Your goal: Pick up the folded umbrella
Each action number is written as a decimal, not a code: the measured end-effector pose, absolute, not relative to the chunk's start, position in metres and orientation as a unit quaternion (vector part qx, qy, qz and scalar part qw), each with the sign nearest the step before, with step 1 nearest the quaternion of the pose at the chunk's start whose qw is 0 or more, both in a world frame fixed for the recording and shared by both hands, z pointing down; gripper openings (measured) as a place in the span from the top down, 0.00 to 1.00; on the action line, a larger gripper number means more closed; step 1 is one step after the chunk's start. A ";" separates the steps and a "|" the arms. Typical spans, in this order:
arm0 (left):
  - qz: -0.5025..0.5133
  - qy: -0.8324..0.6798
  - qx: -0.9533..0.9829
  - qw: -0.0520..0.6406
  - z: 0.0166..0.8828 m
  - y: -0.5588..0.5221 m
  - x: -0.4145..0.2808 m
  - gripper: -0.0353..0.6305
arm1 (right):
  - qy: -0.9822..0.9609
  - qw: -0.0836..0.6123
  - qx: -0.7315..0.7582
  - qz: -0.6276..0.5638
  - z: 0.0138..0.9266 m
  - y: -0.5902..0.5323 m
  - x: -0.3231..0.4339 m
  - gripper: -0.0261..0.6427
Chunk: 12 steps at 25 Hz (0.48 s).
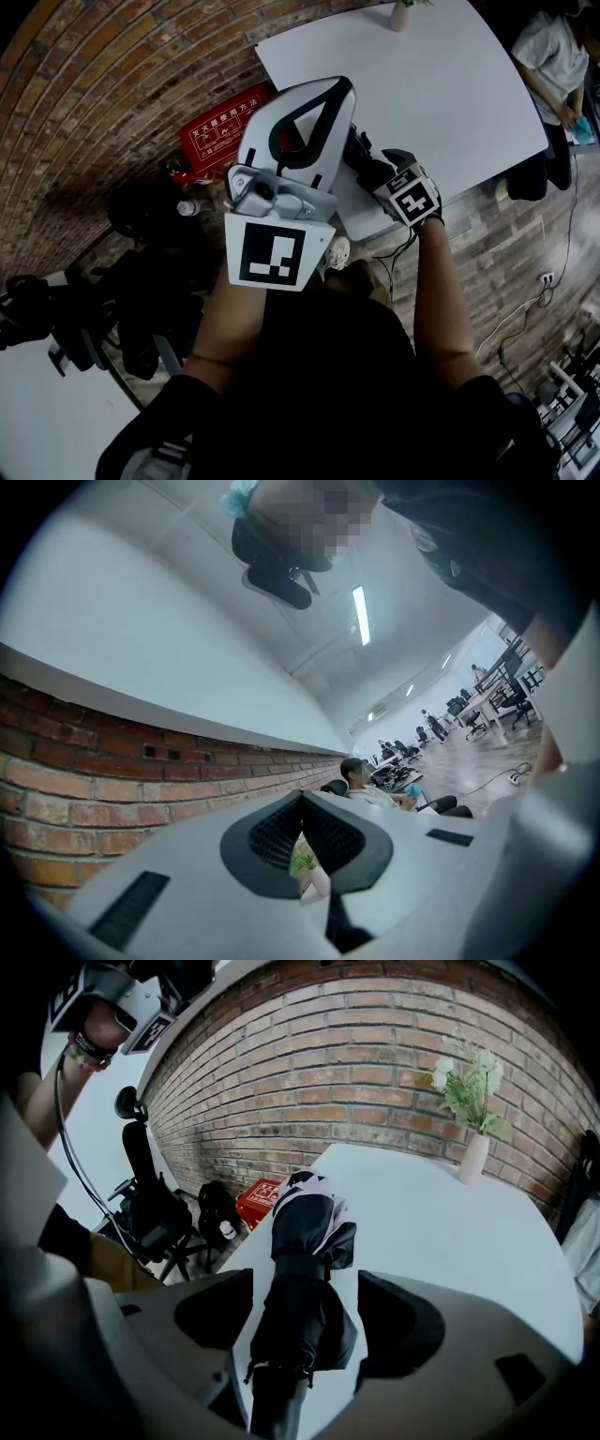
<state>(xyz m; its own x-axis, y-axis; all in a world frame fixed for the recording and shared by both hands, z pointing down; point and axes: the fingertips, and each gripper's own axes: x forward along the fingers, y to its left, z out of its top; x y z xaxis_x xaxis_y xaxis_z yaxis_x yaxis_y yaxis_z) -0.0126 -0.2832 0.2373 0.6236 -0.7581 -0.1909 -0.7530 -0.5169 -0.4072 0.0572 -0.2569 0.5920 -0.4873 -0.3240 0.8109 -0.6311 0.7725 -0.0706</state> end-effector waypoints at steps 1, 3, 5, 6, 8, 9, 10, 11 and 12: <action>-0.006 0.434 -0.871 0.231 0.238 -0.284 -0.014 0.93 | -0.840 0.423 0.281 0.190 0.596 -0.256 0.057 0.47; -0.005 0.435 -0.871 0.228 0.239 -0.286 -0.015 0.93 | -0.835 0.433 0.273 0.201 0.605 -0.253 0.058 0.47; -0.006 0.435 -0.871 0.227 0.240 -0.287 -0.015 0.93 | -0.832 0.438 0.270 0.209 0.611 -0.251 0.059 0.47; -0.006 0.434 -0.872 0.227 0.240 -0.288 -0.016 0.93 | -0.831 0.439 0.270 0.212 0.614 -0.251 0.058 0.47; -0.007 0.434 -0.872 0.227 0.241 -0.289 -0.016 0.93 | -0.827 0.442 0.268 0.222 0.619 -0.251 0.057 0.47; -0.009 0.433 -0.872 0.227 0.241 -0.290 -0.016 0.93 | -0.824 0.445 0.267 0.228 0.621 -0.251 0.057 0.46; -0.010 0.432 -0.873 0.227 0.241 -0.290 -0.016 0.93 | -0.821 0.448 0.266 0.234 0.624 -0.250 0.057 0.46; -0.012 0.430 -0.873 0.228 0.242 -0.290 -0.016 0.93 | -0.818 0.452 0.266 0.238 0.627 -0.250 0.057 0.45; -0.014 0.428 -0.874 0.229 0.242 -0.290 -0.016 0.93 | -0.814 0.456 0.267 0.242 0.630 -0.249 0.057 0.45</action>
